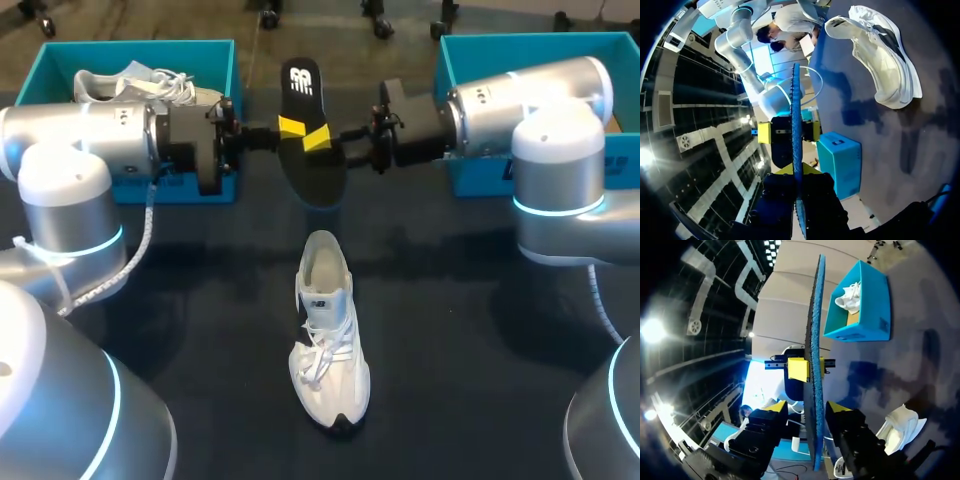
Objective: Take the shoe out of the shoebox, open the shoe tongue, remove and reinsert the insole, then place the shoe into the shoebox
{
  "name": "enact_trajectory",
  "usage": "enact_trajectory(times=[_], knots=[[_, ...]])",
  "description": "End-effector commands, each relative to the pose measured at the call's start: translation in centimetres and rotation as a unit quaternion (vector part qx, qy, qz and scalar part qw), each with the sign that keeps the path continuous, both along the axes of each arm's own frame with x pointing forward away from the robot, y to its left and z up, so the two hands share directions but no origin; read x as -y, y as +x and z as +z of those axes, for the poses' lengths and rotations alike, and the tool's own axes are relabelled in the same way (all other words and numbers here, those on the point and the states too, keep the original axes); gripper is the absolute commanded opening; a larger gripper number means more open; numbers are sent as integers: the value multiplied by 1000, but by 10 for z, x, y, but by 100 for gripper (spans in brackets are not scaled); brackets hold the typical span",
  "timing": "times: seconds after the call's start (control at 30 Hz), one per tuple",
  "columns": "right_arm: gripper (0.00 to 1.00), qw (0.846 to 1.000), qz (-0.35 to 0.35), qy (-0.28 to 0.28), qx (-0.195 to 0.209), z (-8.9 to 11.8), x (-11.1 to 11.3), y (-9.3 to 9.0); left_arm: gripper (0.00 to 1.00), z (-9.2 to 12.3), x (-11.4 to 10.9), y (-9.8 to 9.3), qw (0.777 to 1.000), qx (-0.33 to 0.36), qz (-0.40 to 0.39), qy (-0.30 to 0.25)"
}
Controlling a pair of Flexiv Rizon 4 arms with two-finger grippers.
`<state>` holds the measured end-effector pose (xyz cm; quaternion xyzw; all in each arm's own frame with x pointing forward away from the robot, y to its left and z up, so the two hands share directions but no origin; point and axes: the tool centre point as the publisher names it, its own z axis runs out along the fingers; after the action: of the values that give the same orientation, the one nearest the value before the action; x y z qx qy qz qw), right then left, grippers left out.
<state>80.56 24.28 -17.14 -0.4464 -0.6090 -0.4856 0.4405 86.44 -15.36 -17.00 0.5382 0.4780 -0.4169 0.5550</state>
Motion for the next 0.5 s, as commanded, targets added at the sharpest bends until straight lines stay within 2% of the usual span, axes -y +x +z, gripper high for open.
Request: enact_trajectory(times=[0.03, 0.23, 0.33, 0.4, 0.5], knots=[[45, 1000, -4, -1, 1, 1, -1, -3, 0, -1, 2, 3, 1000, 1, -4, -1], [42, 1000, -11, -2, 0, 3, 2, -3, 0, 0, 2, 1, 1000, 1, -8, -3], [38, 1000, -13, -1, 0, 2, 3, -1, 0, -1, 1, 1, 1000, 0, -8, -3], [31, 1000, -13, 0, 0, 2, 3, 0, 0, -1, 1, 0, 1000, 0, -7, -3], [29, 1000, -12, 3, -1, 1, 2, 2, 0, -1, 0, 0, 1000, -1, -7, -3]])
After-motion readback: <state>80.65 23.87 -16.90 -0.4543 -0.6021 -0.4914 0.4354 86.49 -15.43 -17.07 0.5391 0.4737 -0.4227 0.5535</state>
